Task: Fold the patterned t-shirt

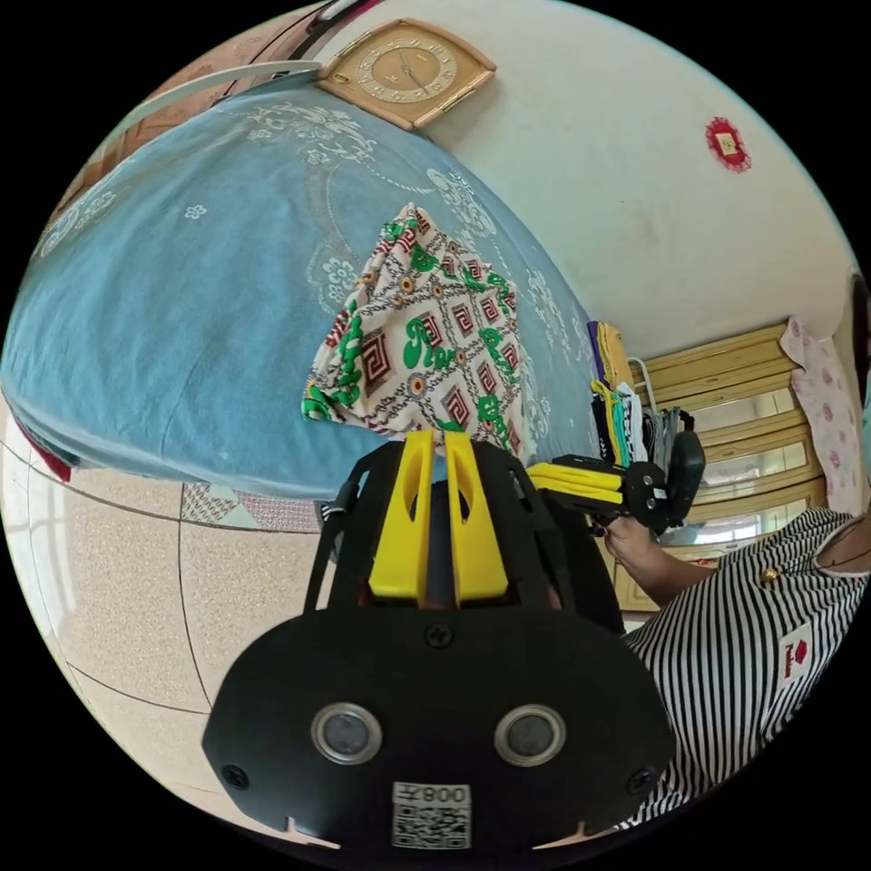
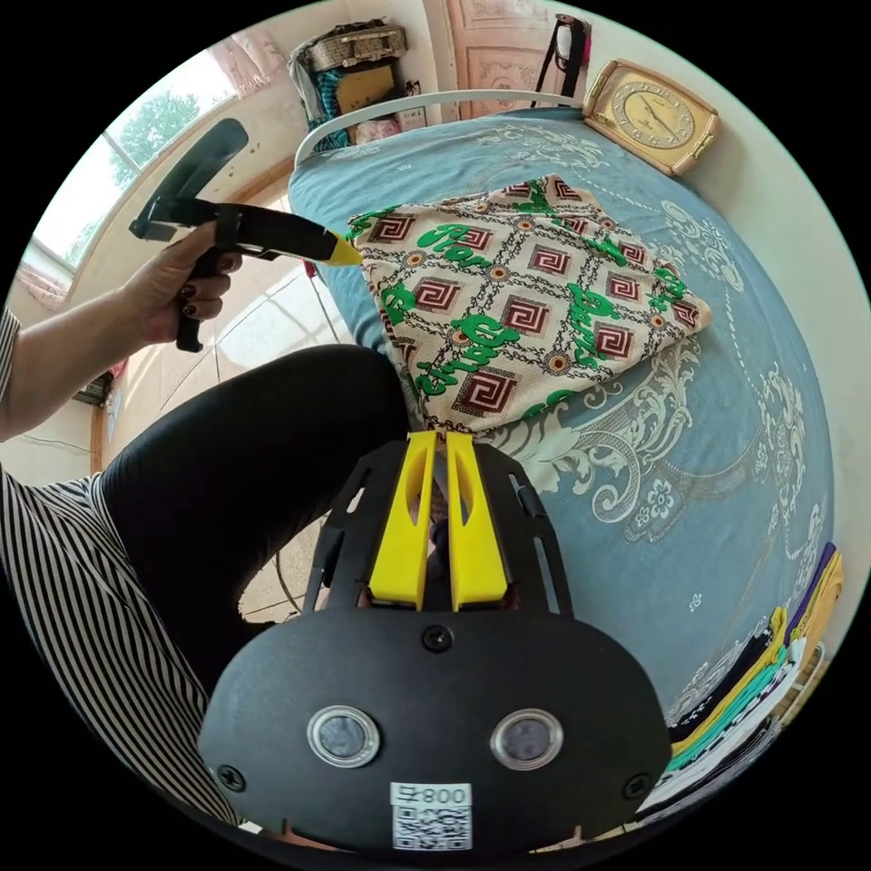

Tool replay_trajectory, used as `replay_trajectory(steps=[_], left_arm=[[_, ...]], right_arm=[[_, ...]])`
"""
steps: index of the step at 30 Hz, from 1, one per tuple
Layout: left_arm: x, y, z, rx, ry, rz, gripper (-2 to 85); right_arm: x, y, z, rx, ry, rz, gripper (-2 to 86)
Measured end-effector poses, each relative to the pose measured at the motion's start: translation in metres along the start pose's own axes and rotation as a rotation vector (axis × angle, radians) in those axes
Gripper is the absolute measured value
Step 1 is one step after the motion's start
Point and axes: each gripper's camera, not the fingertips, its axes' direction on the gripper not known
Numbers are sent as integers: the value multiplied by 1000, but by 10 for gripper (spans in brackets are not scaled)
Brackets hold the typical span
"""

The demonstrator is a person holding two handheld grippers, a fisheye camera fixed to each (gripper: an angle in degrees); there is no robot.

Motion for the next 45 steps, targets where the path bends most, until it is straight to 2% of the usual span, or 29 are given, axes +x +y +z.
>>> replay_trajectory(steps=[4, 6, 9, 13, 21, 26, 38, 45], left_arm=[[17, -3, 23, -99, 135, 52, 58], [23, -8, 36, -153, 174, 61, 66], [25, -17, 63, -272, 252, 29, 75], [10, -38, 84, -317, 351, -102, 76], [-4, -59, 108, -363, 401, -186, 29], [-10, -64, 97, -314, 493, -205, 20], [-17, -71, 82, -271, 563, -206, 18], [-25, -65, 75, -252, 579, -227, 27]], right_arm=[[36, 24, -6, 35, -146, 128, 26], [72, 49, -6, 68, -333, 263, 31], [114, 81, -2, 102, -508, 409, 38], [157, 108, 1, 146, -664, 523, 54], [229, 146, 26, 214, -970, 698, 81], [256, 163, 37, 234, -1076, 766, 88], [295, 188, 47, 291, -1274, 867, 93], [302, 196, 51, 330, -1376, 891, 42]])
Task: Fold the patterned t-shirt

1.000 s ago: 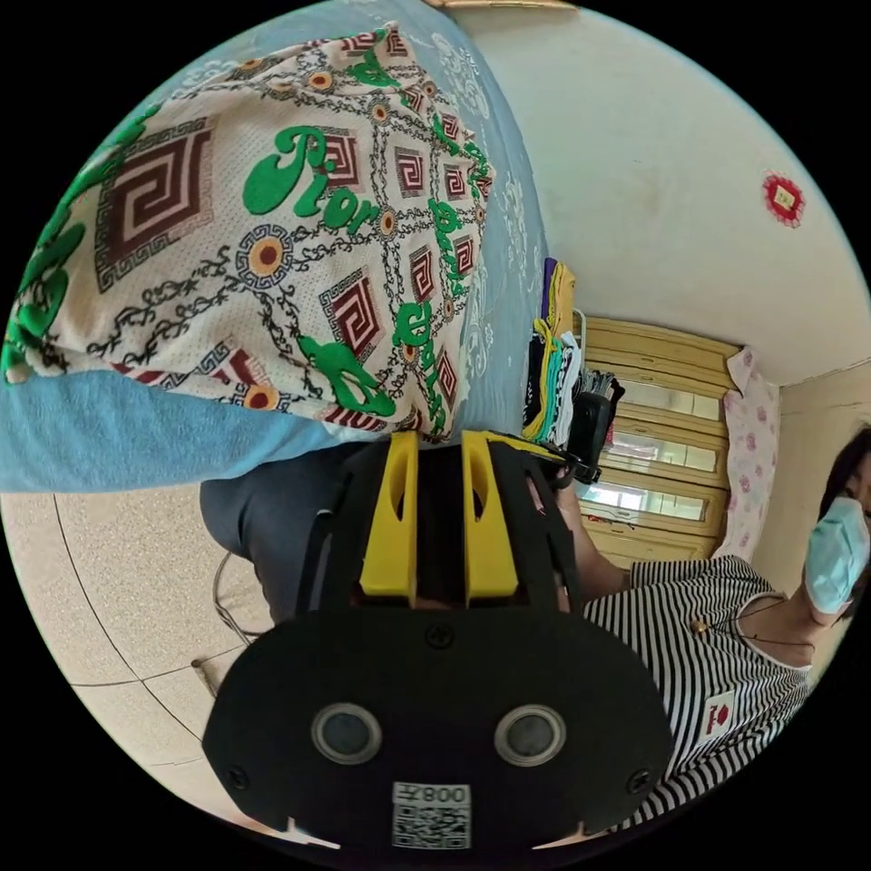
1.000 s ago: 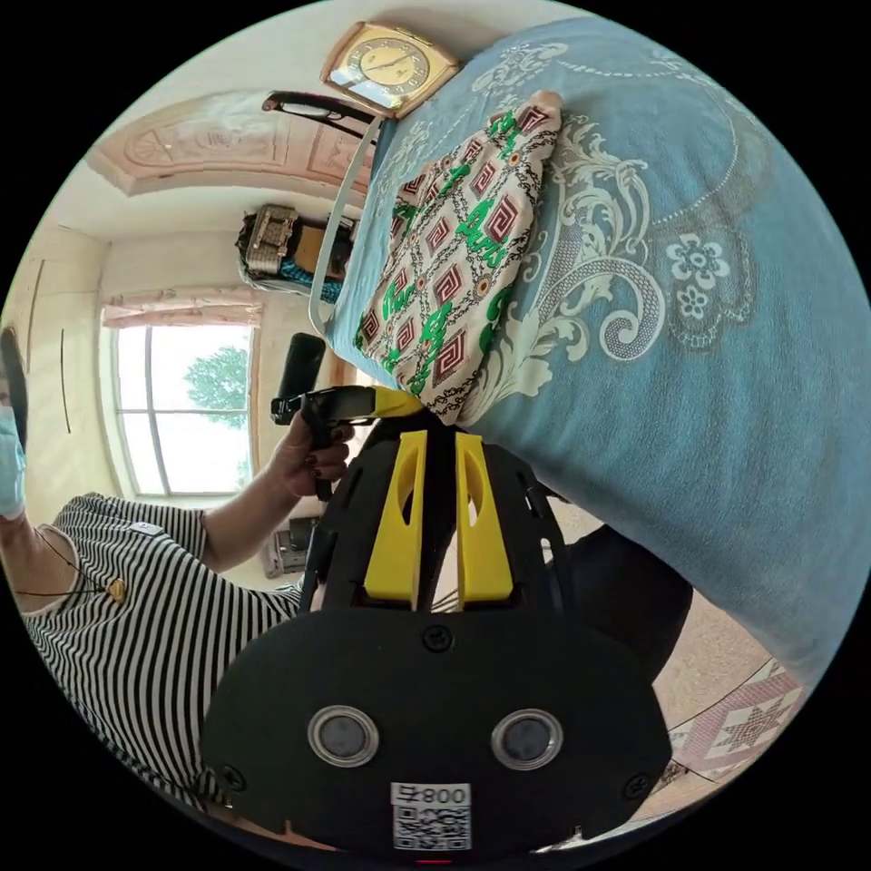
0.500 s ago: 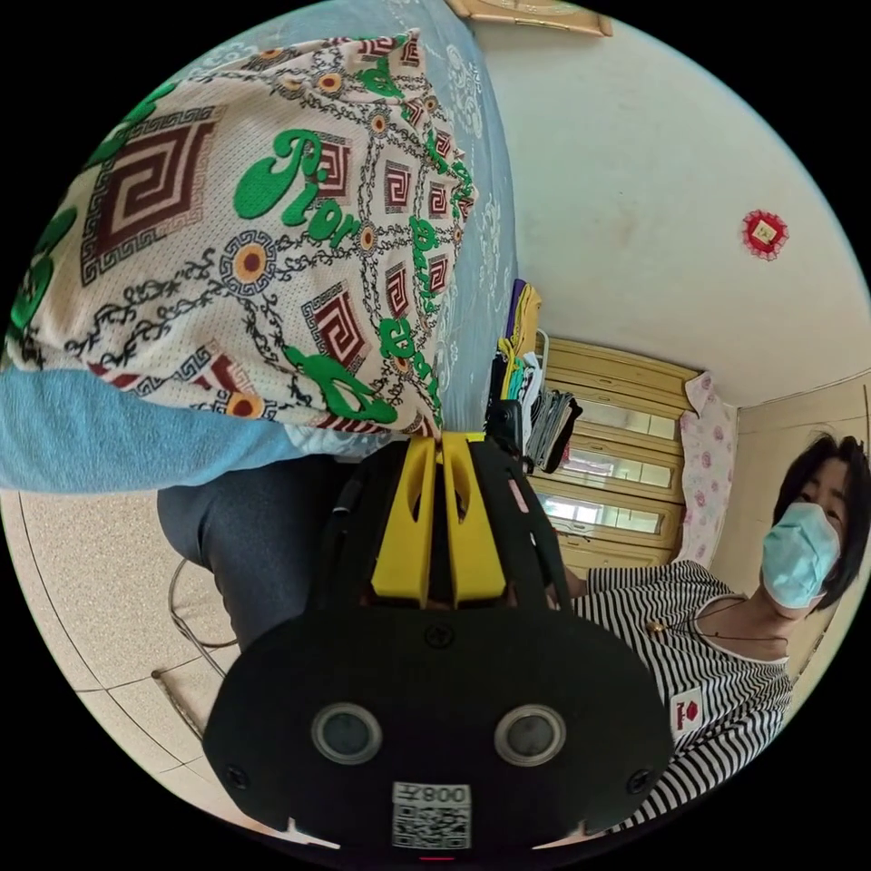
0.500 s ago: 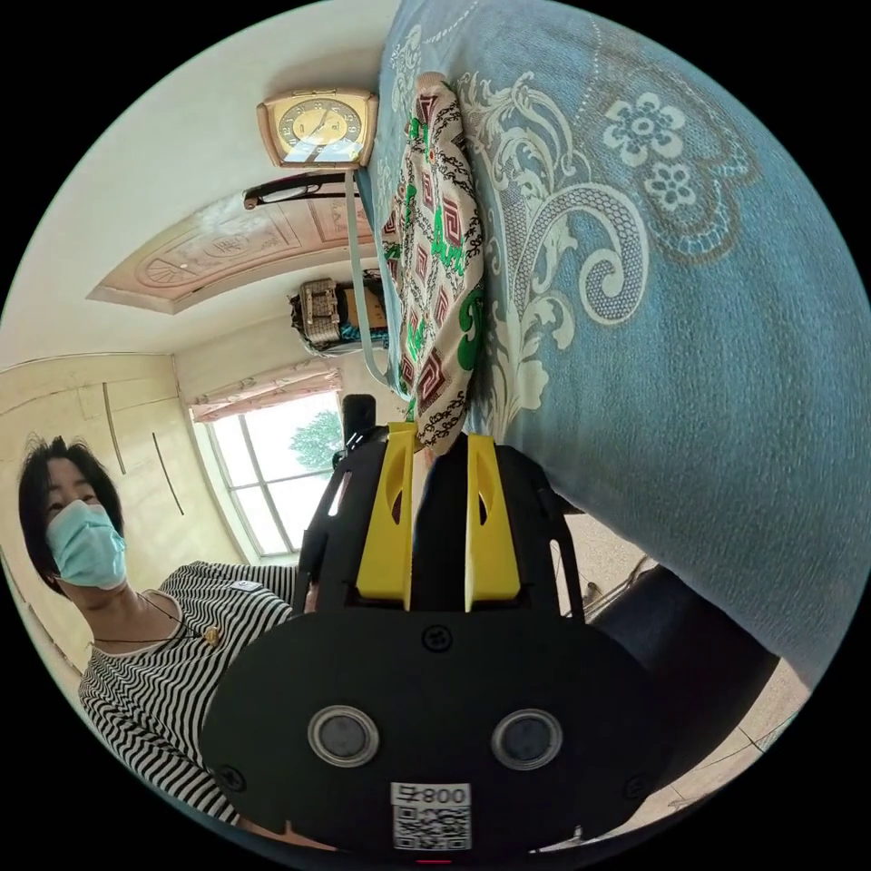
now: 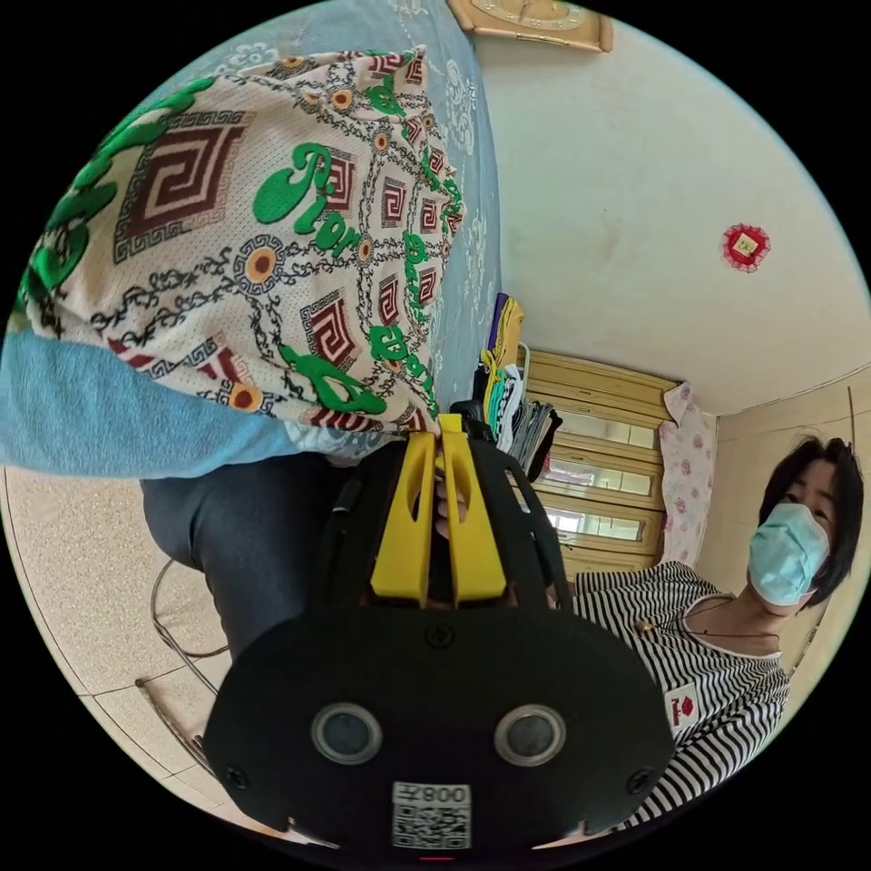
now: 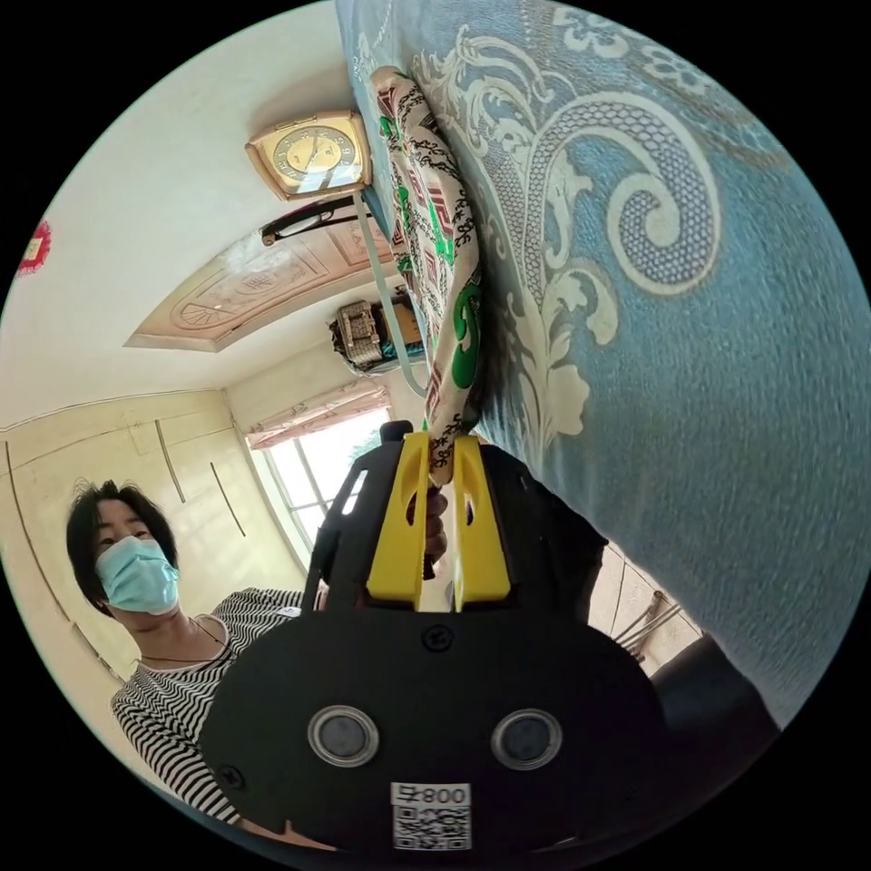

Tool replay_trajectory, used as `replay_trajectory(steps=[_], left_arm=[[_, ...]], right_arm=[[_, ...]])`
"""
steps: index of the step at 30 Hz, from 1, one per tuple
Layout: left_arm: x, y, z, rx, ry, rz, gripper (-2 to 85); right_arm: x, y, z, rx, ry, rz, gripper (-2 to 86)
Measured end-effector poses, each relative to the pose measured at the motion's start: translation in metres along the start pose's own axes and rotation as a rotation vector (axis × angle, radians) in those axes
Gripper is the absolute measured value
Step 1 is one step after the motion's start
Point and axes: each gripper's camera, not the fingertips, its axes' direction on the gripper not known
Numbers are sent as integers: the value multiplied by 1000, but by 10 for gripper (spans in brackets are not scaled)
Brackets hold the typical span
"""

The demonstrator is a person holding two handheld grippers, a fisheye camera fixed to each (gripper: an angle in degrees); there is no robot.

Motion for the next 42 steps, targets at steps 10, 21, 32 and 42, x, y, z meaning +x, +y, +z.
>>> replay_trajectory(steps=[10, 21, 32, 42], left_arm=[[-29, 45, -58, 239, 121, -67, 102], [-46, 70, -79, 464, 242, -143, 117], [-30, 102, -70, 577, 275, -189, 37], [54, 155, -40, 506, 215, -30, 28]], right_arm=[[-45, 15, -22, -5, 3, -88, 19], [-96, 37, -29, -9, -2, -157, 17], [-122, 75, -43, 7, 21, -163, 17], [-161, 157, -82, 68, 119, -193, 16]])
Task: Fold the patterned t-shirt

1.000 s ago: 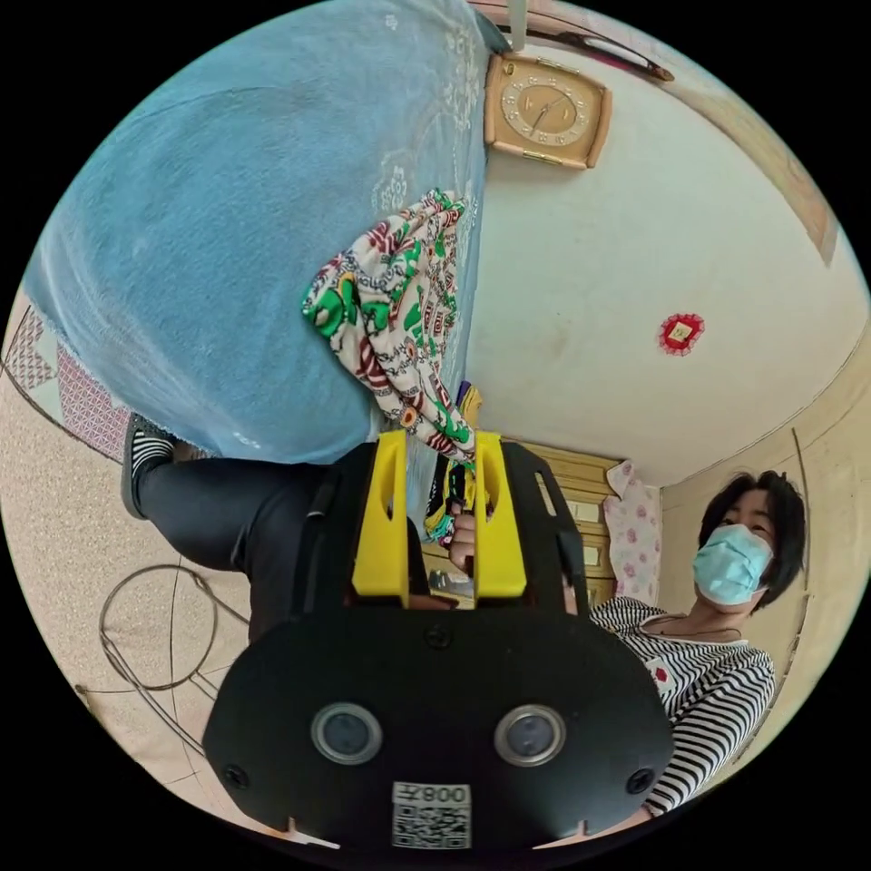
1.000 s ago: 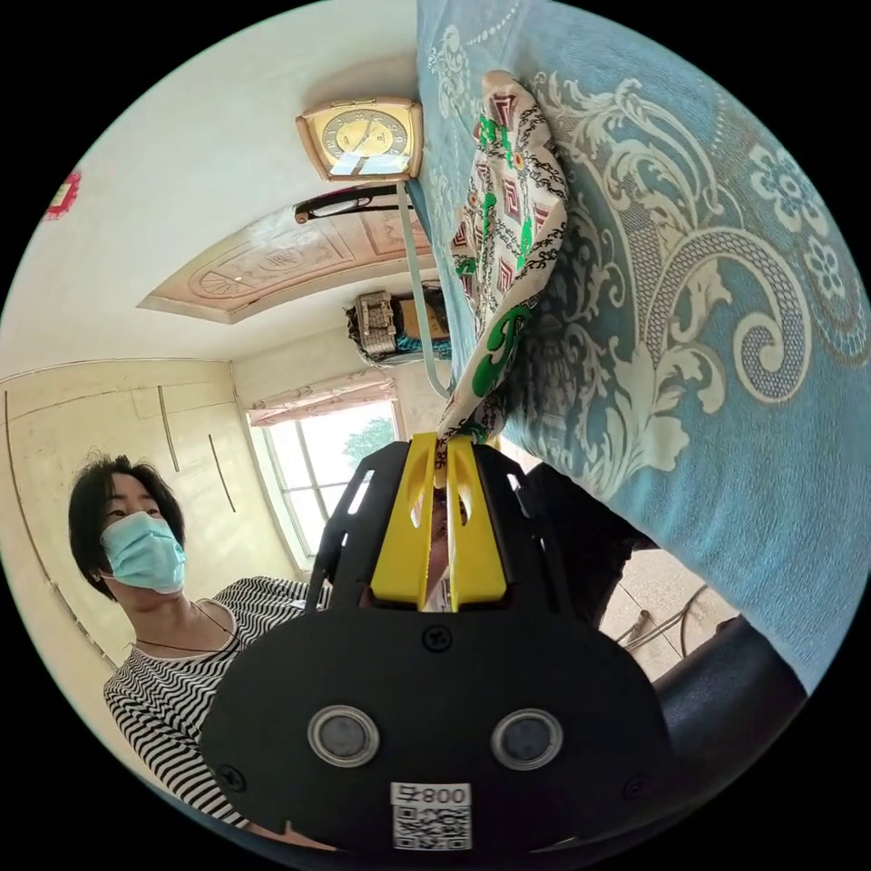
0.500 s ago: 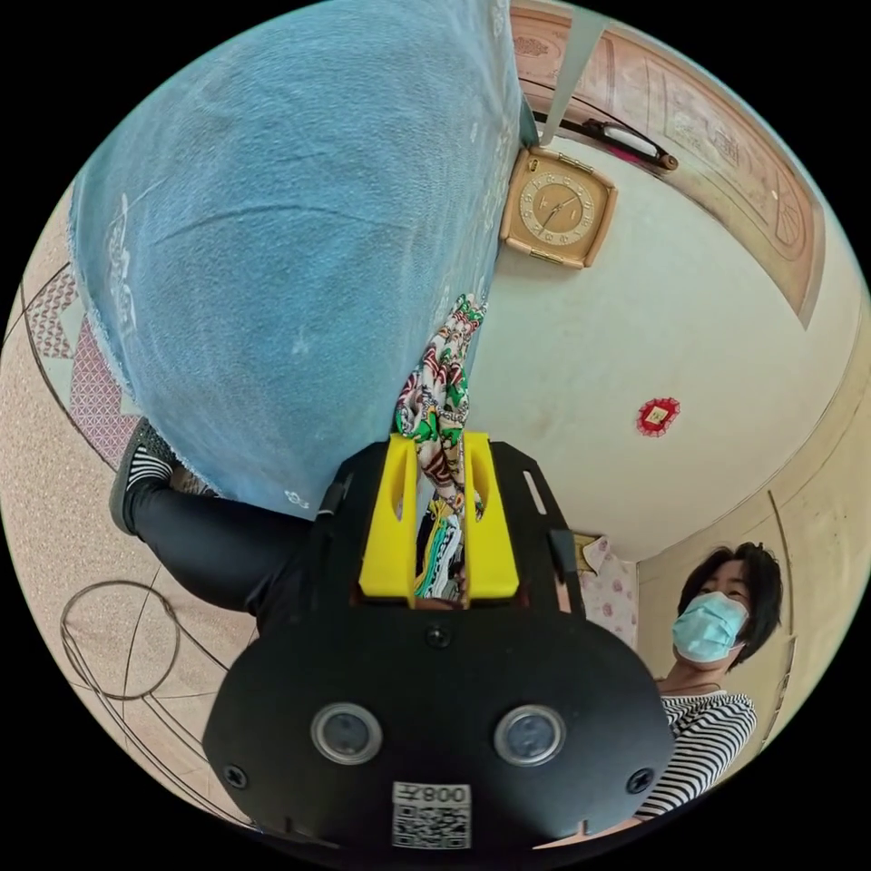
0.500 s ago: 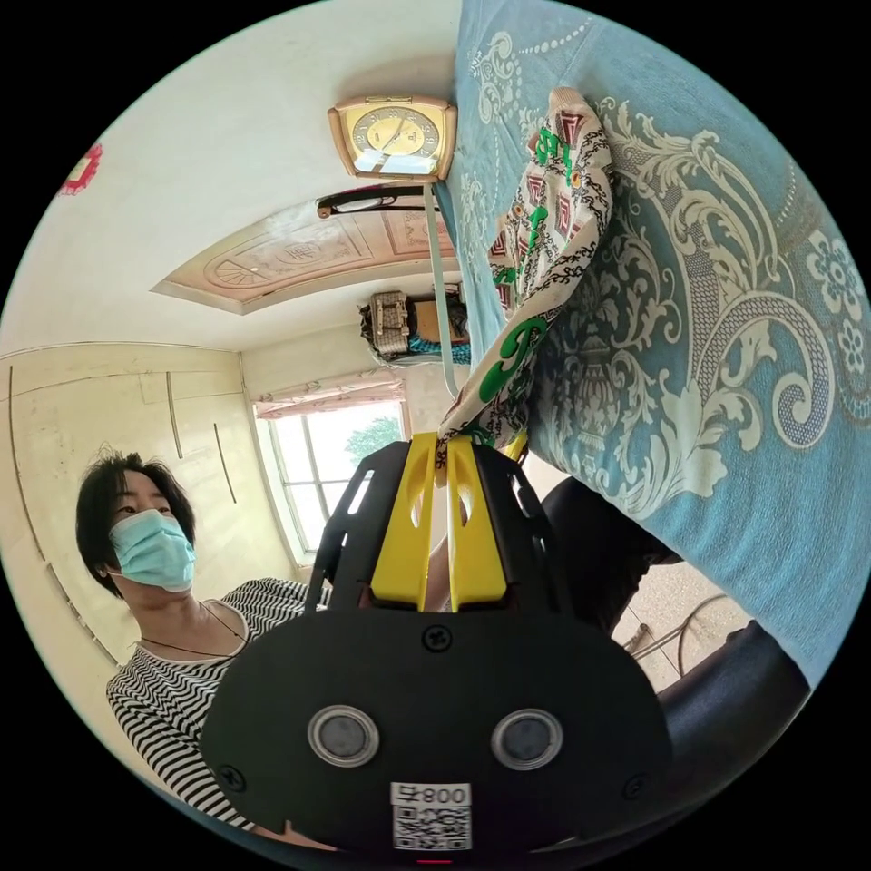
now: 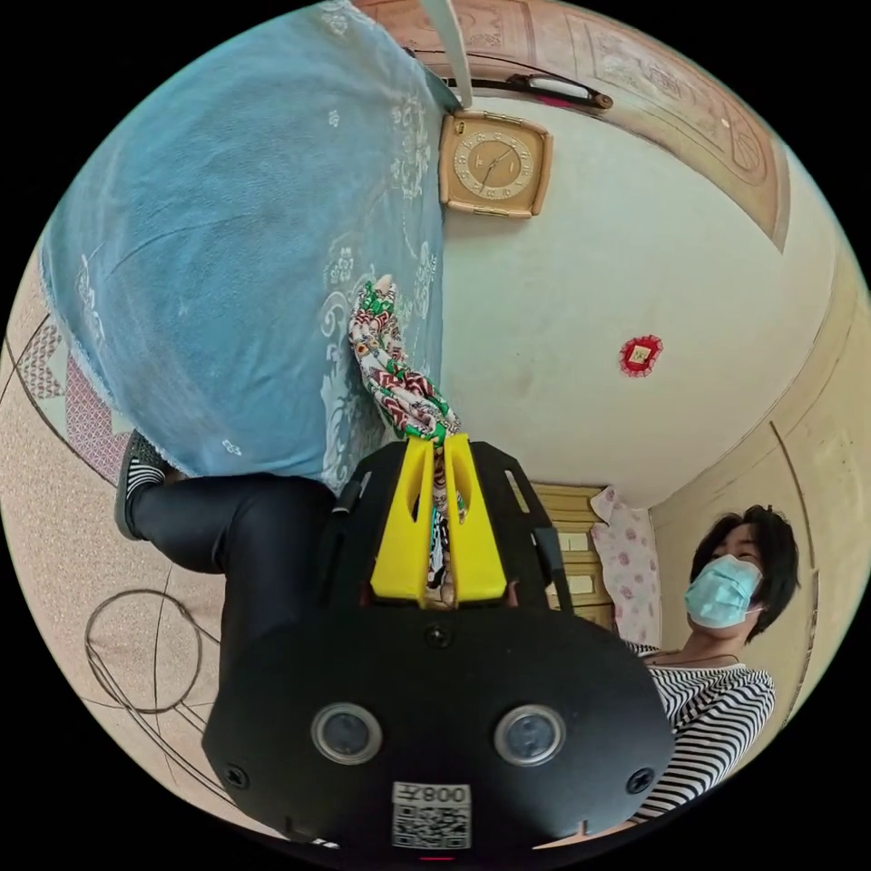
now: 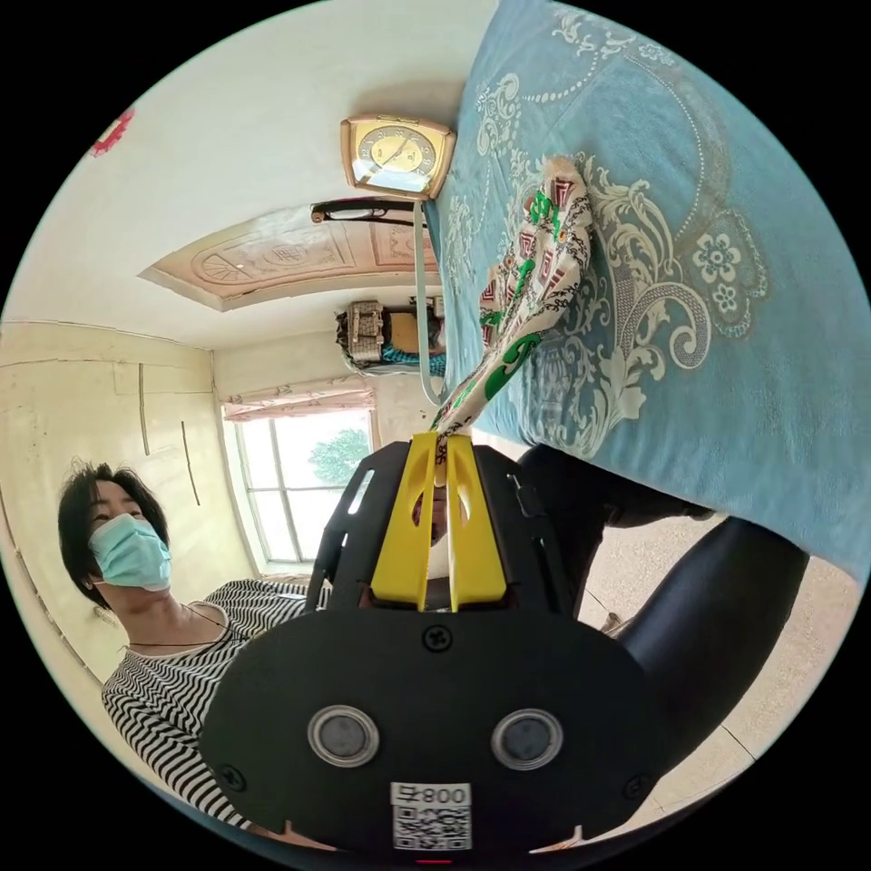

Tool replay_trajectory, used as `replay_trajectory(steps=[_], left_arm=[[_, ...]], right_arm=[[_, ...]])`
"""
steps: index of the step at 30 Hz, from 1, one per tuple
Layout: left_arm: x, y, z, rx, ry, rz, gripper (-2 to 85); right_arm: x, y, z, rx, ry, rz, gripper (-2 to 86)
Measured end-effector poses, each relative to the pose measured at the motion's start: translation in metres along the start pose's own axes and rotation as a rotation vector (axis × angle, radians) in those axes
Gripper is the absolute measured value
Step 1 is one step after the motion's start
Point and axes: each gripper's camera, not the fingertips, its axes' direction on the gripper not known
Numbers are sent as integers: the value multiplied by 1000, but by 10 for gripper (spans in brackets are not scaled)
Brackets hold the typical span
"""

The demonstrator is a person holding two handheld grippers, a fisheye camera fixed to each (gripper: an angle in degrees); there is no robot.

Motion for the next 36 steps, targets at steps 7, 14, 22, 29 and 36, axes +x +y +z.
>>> replay_trajectory(steps=[7, 14, 22, 29, 36], left_arm=[[74, 57, 32, -99, 61, 157, 27], [153, 115, 91, -224, 136, 326, 27], [225, 185, 184, -399, 201, 452, 28], [253, 238, 292, -557, 171, 444, 27], [269, 259, 426, -652, 64, 407, 26]], right_arm=[[-58, 67, -41, 77, -2, -101, 16], [-128, 151, -103, 196, -18, -253, 15], [-189, 250, -182, 344, -31, -391, 15], [-205, 312, -248, 464, 15, -400, 16], [-200, 295, -331, 533, 75, -310, 17]])
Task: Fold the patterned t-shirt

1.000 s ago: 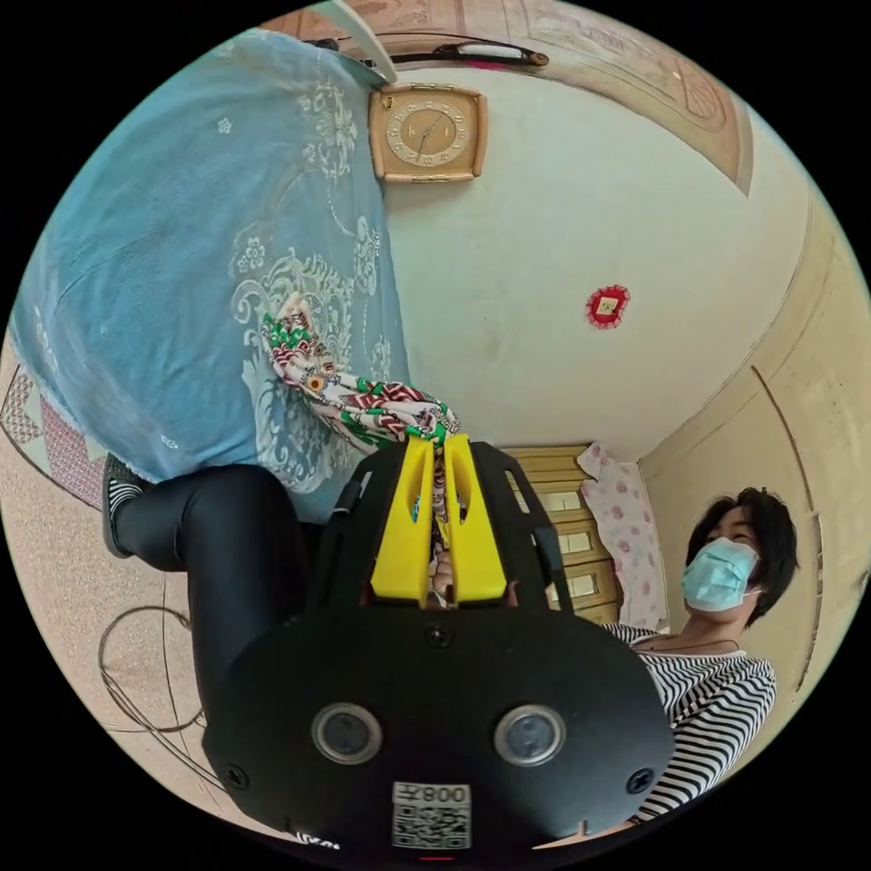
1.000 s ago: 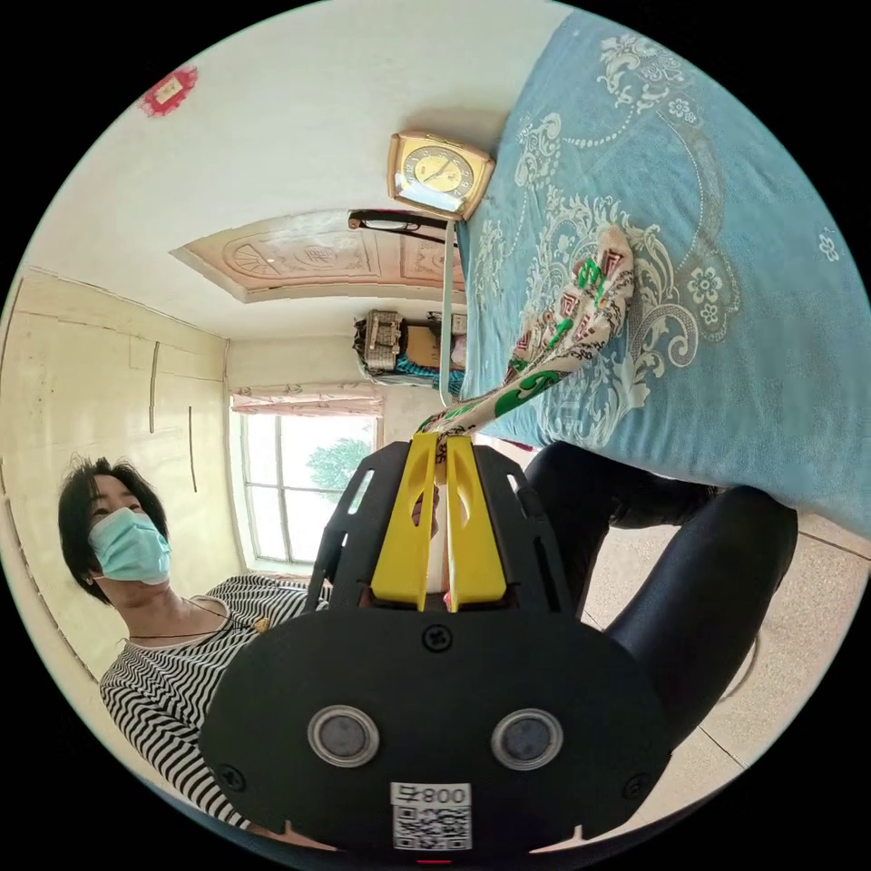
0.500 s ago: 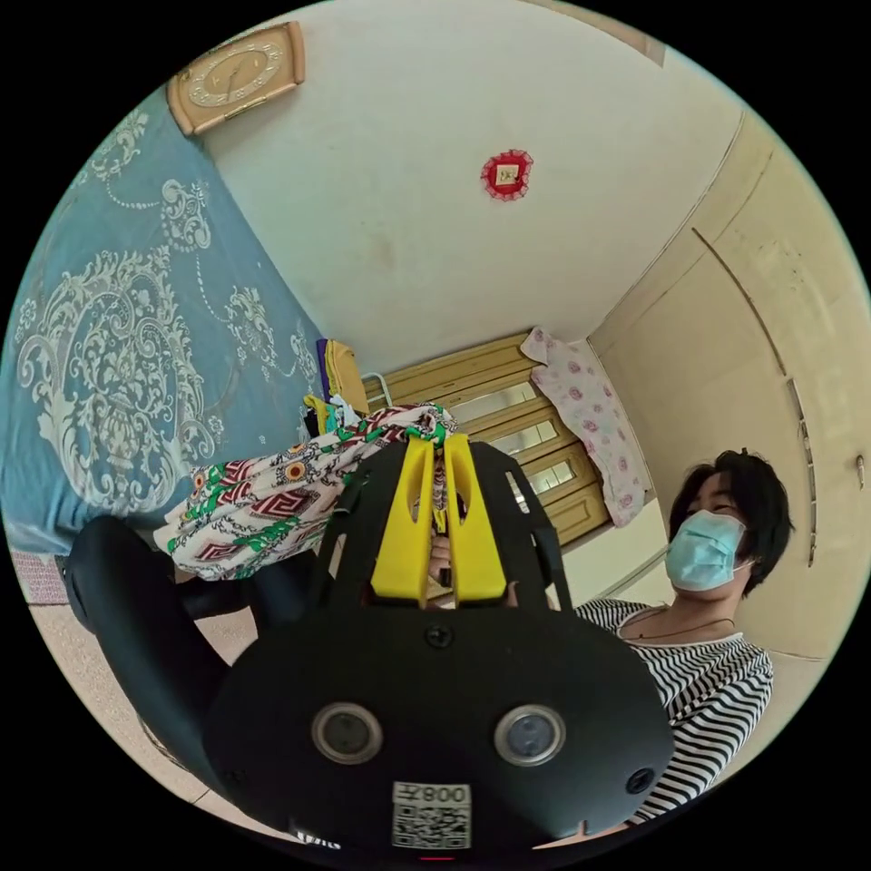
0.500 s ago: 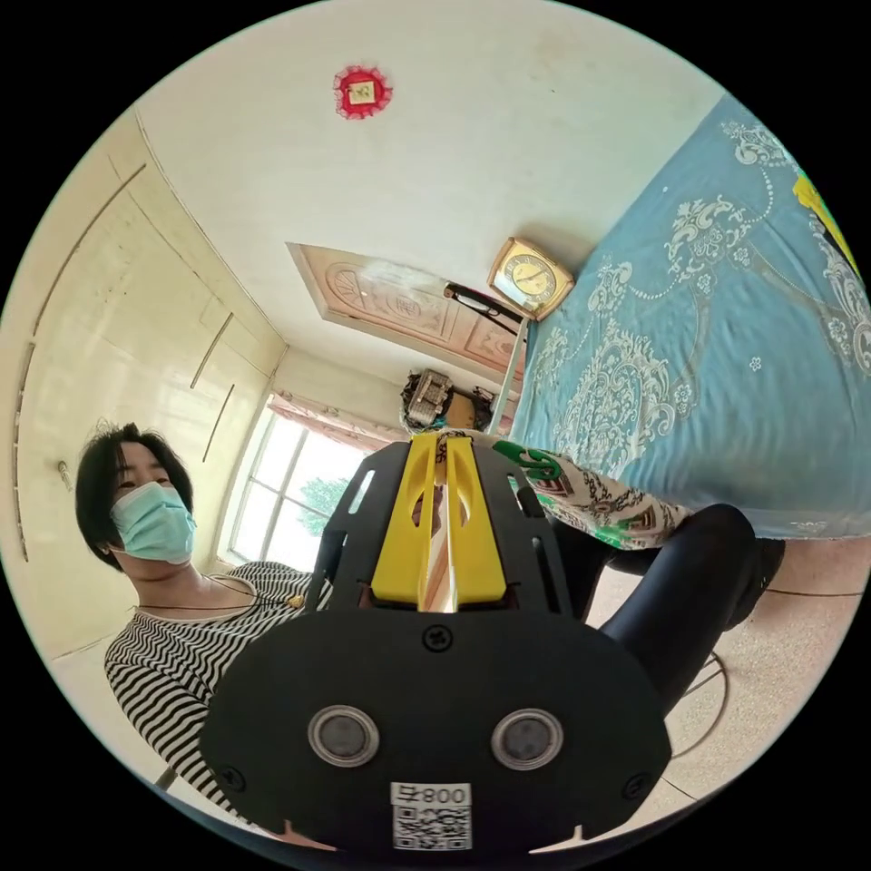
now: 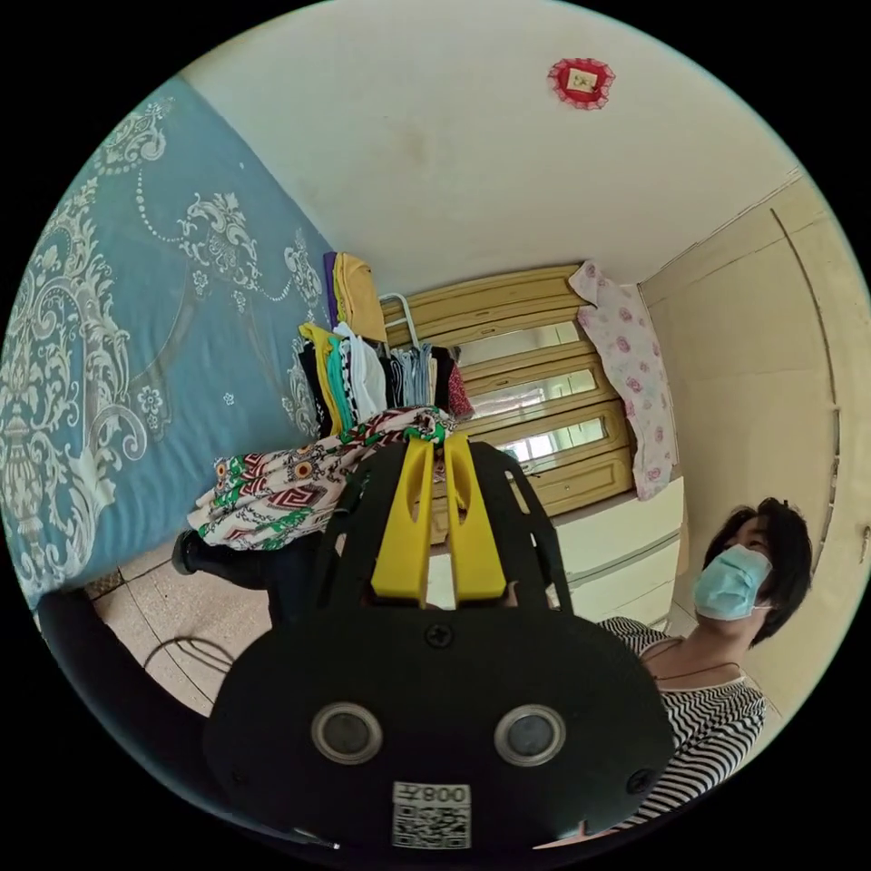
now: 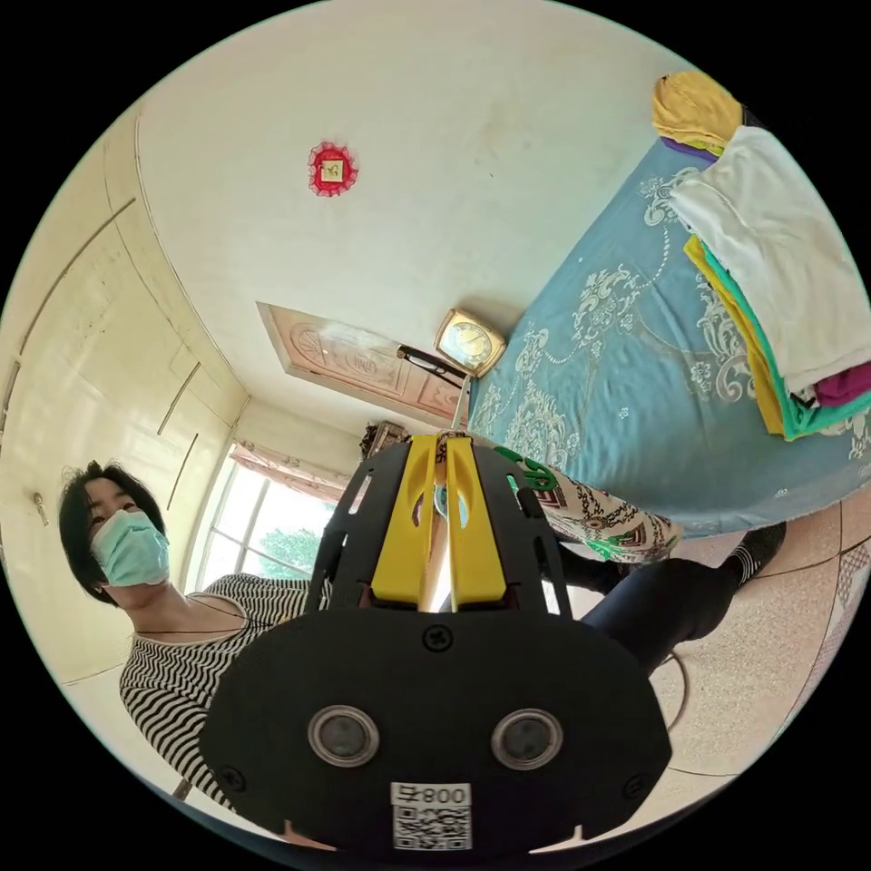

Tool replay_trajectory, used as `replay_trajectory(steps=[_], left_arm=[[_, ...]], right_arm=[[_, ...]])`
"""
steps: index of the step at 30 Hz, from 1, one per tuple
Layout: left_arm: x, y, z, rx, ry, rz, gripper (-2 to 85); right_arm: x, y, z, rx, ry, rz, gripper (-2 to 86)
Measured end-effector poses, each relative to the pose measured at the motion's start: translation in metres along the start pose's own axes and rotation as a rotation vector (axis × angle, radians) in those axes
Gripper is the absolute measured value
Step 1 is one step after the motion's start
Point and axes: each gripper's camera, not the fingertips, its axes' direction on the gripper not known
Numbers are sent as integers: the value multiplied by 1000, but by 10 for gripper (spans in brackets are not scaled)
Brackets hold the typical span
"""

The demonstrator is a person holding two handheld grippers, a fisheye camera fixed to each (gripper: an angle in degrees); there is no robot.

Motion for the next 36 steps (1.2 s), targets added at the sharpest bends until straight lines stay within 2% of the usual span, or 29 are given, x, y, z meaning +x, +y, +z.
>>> replay_trajectory(steps=[4, 10, 15, 19, 21, 23, 26, 29, 36], left_arm=[[17, -74, 79, -9, -22, 27, 26], [104, -181, 193, 25, 28, 267, 25], [159, -219, 294, -33, 7, 447, 25], [138, -219, 398, -154, -29, 421, 25], [109, -211, 445, -224, -87, 357, 25], [60, -199, 508, -367, -175, 227, 25], [18, -183, 554, -464, -202, 93, 25], [17, -184, 578, -468, -179, 103, 25], [61, -198, 631, -482, -180, 287, 27]], right_arm=[[1, -69, -28, 24, 35, -14, 17], [-63, -207, -92, 98, 81, -181, 17], [-130, -275, -160, 152, 266, -316, 17], [-112, -280, -195, 147, 478, -252, 16], [-64, -274, -205, 90, 652, -121, 16], [-16, -265, -210, 39, 757, 9, 16], [50, -246, -219, -16, 774, 185, 16], [61, -238, -226, -14, 787, 180, 15], [10, -256, -232, -35, 901, 6, 16]])
